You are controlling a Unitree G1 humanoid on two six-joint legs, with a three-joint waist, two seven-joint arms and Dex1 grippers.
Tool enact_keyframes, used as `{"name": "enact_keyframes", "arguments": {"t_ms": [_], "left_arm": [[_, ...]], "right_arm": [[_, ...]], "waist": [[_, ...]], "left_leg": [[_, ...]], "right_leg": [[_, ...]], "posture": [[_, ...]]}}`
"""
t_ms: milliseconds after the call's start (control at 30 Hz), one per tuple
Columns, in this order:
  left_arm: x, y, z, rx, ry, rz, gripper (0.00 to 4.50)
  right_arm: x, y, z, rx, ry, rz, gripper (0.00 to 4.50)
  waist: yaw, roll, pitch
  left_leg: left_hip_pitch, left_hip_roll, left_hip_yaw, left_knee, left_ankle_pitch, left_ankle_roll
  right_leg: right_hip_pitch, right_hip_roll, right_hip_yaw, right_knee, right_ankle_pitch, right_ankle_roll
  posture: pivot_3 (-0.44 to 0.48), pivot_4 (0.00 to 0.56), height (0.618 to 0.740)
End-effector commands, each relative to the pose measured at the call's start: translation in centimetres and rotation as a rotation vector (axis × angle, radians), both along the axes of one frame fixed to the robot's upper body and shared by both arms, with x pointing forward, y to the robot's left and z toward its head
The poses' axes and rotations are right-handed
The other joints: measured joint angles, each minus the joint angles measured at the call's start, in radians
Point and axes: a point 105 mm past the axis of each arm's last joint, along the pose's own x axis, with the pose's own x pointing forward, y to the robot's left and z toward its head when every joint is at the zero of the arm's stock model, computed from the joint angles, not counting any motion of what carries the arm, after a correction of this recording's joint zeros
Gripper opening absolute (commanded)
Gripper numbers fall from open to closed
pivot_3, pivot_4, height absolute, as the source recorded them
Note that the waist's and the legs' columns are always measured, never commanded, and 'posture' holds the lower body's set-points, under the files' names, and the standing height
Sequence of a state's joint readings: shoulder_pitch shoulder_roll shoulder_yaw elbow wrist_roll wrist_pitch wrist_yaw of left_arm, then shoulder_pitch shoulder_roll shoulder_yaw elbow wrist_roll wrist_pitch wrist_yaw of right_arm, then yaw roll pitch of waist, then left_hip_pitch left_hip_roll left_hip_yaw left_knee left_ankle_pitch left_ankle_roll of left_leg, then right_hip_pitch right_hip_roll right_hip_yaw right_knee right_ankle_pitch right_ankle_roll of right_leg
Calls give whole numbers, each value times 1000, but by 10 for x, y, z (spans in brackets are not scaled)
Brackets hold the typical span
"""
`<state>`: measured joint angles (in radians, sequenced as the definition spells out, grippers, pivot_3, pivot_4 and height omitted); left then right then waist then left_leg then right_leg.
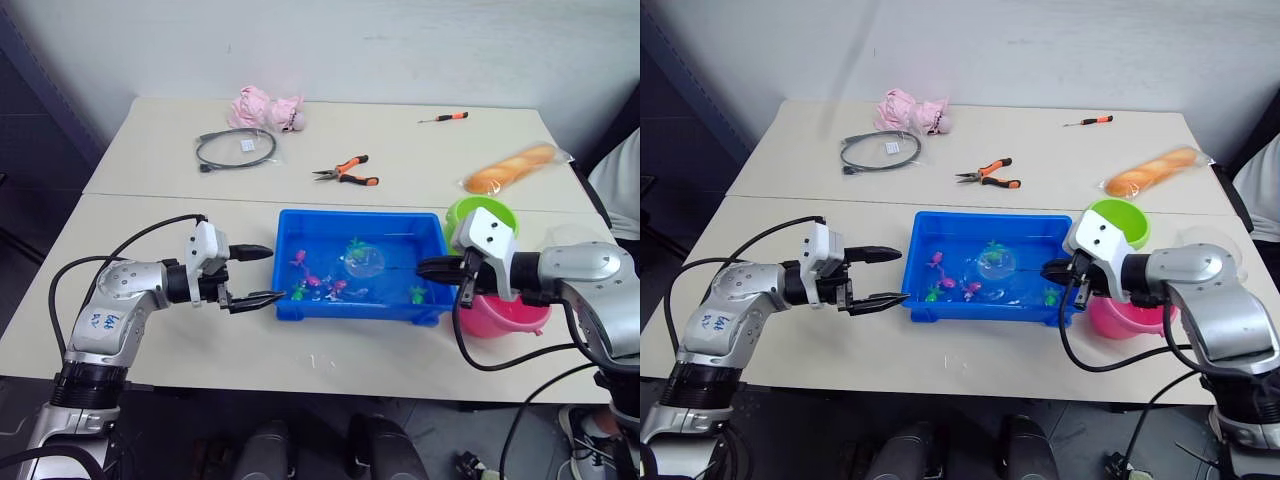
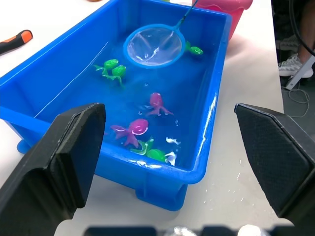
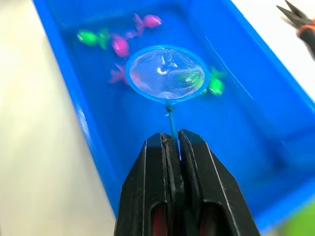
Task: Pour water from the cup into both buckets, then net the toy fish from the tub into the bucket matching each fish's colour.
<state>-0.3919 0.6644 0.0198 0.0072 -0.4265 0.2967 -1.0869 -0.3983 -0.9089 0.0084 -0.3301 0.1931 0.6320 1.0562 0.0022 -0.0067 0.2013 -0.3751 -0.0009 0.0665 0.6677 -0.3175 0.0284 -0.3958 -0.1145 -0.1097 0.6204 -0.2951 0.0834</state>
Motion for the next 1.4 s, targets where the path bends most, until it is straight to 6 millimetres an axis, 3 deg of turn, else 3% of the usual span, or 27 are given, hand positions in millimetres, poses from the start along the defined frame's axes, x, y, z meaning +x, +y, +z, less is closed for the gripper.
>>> {"name": "enact_keyframes", "arguments": {"t_ms": [33,367,533,700,933,1067,1267,1400], "left_arm": [[1,-4,8,2,-43,-26,4478],[2,-4,10,7,-53,-25,4478],[3,-3,10,7,-58,-19,4478],[3,-4,10,3,-62,-16,4478],[2,-3,10,4,-66,-13,4478],[1,-5,11,0,-69,-28,4478],[4,-19,21,-50,-90,-73,4478],[8,-27,30,-70,-111,-112,4478]], "right_arm": [[3,3,0,-80,-89,48,0],[12,21,-19,-275,-201,191,0],[13,40,-21,-197,-178,218,0],[19,46,-19,-102,-155,175,0],[17,29,-2,-4,-145,115,0],[8,7,5,31,-121,59,0],[-19,-7,26,211,-139,31,0],[-39,-20,18,246,-104,-42,0]], "waist": [[-3,0,0],[-2,0,0],[-3,0,0],[-2,0,0],[1,0,0],[6,0,0],[18,0,0],[23,0,0]], "left_leg": [[0,0,0,0,0,0],[0,0,1,0,0,-1],[0,0,1,1,0,-1],[0,0,1,1,1,-1],[0,0,0,1,1,0],[0,0,0,0,1,0],[0,0,0,0,0,0],[0,0,0,0,0,0]], "right_leg": [[0,0,0,0,0,0],[0,0,0,0,0,0],[0,0,0,1,0,0],[0,0,0,1,0,0],[0,0,0,0,0,0],[0,0,-1,0,0,0],[0,0,0,0,0,0],[1,0,-1,0,0,0]], "posture": [[0,150,740],[0,150,740],[0,150,740],[0,150,740],[0,150,740],[0,150,740],[0,150,740],[0,150,740]]}}
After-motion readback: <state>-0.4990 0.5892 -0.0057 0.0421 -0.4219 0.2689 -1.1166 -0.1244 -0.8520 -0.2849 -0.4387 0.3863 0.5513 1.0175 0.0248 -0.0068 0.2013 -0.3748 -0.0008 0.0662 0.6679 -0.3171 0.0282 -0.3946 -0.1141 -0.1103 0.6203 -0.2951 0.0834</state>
